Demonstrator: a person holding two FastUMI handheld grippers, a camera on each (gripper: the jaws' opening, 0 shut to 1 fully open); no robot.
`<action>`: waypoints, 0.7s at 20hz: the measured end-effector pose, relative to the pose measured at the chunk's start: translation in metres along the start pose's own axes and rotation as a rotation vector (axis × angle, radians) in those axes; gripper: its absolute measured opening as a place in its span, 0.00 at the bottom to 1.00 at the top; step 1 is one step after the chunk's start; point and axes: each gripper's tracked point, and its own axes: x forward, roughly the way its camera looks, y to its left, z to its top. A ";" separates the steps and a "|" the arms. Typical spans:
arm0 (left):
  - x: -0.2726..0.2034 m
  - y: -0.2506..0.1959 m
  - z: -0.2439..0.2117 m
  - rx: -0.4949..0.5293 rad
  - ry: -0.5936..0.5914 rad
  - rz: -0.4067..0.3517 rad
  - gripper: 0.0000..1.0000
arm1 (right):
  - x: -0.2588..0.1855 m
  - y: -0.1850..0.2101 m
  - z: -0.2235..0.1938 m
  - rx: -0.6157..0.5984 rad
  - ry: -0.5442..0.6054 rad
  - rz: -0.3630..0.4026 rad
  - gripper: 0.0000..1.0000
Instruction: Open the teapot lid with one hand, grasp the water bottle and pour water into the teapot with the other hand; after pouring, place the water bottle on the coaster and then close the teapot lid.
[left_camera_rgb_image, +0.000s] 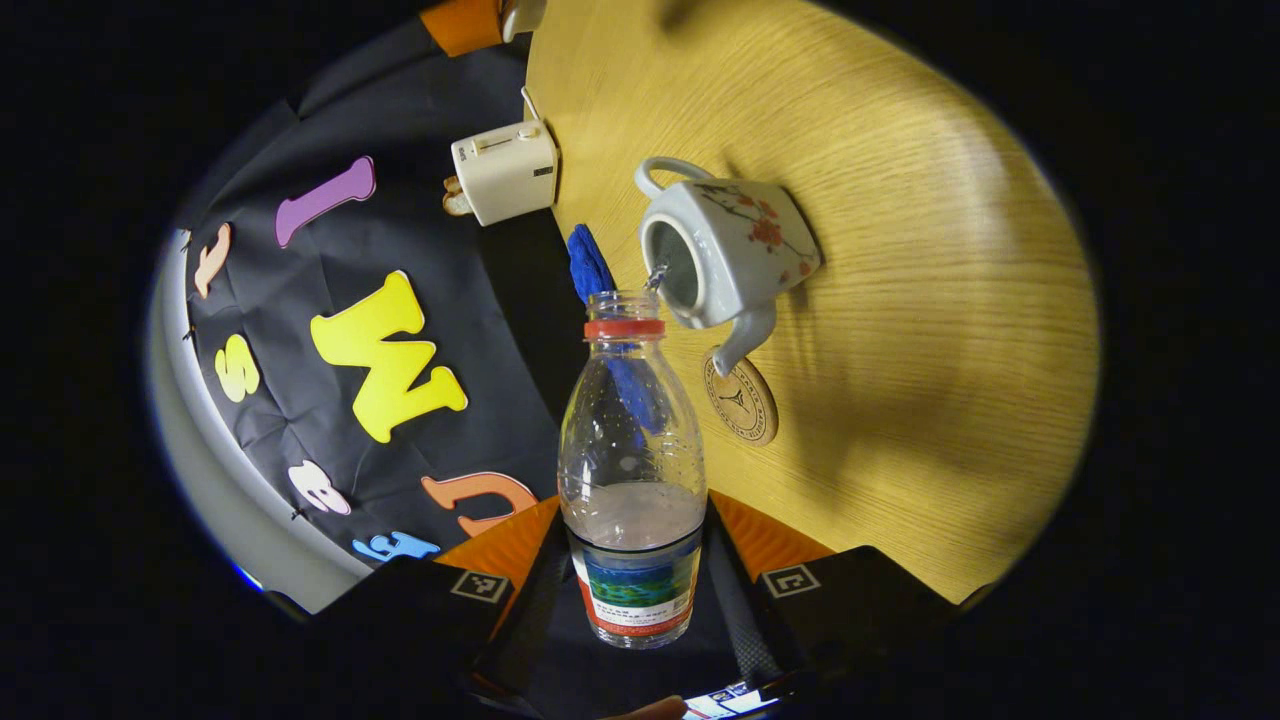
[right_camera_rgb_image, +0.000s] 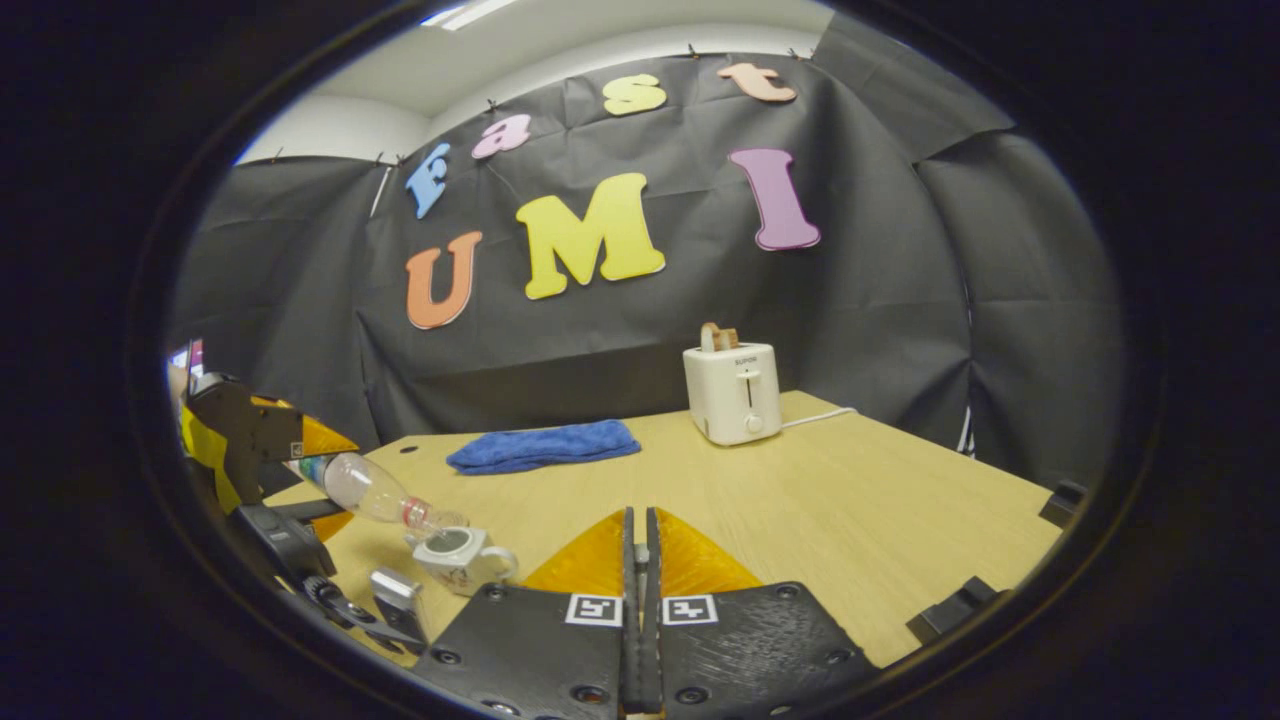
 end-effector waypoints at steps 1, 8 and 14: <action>0.000 0.003 0.001 0.017 0.006 0.011 0.77 | 0.000 -0.001 0.001 0.000 -0.001 -0.001 0.00; -0.001 0.007 0.013 0.081 0.006 0.029 0.76 | -0.001 0.000 0.001 -0.002 -0.001 -0.001 0.00; 0.000 0.007 0.011 0.150 0.025 0.044 0.76 | 0.000 0.000 0.001 -0.003 0.003 -0.001 0.00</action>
